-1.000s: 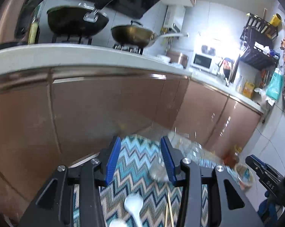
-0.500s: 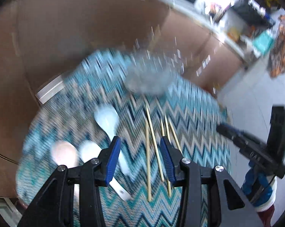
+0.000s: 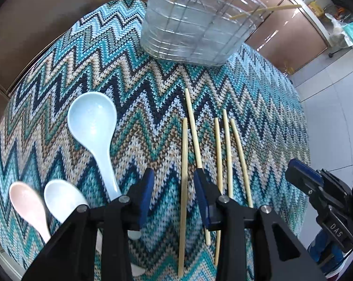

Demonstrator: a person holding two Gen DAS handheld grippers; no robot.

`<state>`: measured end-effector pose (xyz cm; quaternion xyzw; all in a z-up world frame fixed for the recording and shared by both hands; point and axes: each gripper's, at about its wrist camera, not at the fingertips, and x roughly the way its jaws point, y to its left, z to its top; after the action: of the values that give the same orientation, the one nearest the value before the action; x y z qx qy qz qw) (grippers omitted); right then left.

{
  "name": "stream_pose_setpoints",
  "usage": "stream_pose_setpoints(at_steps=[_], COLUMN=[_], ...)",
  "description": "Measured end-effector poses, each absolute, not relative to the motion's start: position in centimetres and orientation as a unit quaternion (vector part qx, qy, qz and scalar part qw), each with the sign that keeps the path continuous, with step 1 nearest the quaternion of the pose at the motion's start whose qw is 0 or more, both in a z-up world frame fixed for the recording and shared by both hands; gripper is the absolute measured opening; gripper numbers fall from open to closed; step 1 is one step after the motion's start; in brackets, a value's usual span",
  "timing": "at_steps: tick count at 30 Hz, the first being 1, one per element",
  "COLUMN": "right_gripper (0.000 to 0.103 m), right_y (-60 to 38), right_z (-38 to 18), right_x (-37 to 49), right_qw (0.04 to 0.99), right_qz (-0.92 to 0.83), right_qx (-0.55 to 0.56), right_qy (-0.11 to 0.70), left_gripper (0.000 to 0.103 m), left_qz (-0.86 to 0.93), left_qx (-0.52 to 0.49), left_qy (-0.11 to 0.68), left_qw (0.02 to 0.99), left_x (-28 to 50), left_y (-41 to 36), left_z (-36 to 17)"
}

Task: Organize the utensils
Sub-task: 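Grasp another bamboo chopstick with the left tool while the right tool grasps one too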

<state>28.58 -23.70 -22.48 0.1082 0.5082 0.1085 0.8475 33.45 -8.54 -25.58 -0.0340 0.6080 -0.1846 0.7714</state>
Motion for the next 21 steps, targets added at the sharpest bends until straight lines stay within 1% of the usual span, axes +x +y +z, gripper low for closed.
stream_pose_setpoints(at_steps=[4,13,21], right_gripper=[0.018,0.016,0.016], right_y=[-23.6,-22.2,-21.3], right_z=[-23.7,-26.2,-27.8], right_x=[29.8,33.4,36.6], right_qw=[0.839,0.812,0.791], right_qz=[0.114,0.133,0.132], right_qx=[0.104,0.082,0.054], right_qy=[0.522,0.562,0.594], left_gripper=[0.027,0.023,0.016], left_qz=[-0.187,-0.201,-0.203], left_qx=[-0.019,0.006,0.005], left_qy=[0.618,0.626,0.636], left_qw=[0.763,0.753,0.745], left_x=[34.6,37.0,38.2], left_y=[-9.5,-12.3,-12.7], left_z=[-26.5,-27.4,-28.1])
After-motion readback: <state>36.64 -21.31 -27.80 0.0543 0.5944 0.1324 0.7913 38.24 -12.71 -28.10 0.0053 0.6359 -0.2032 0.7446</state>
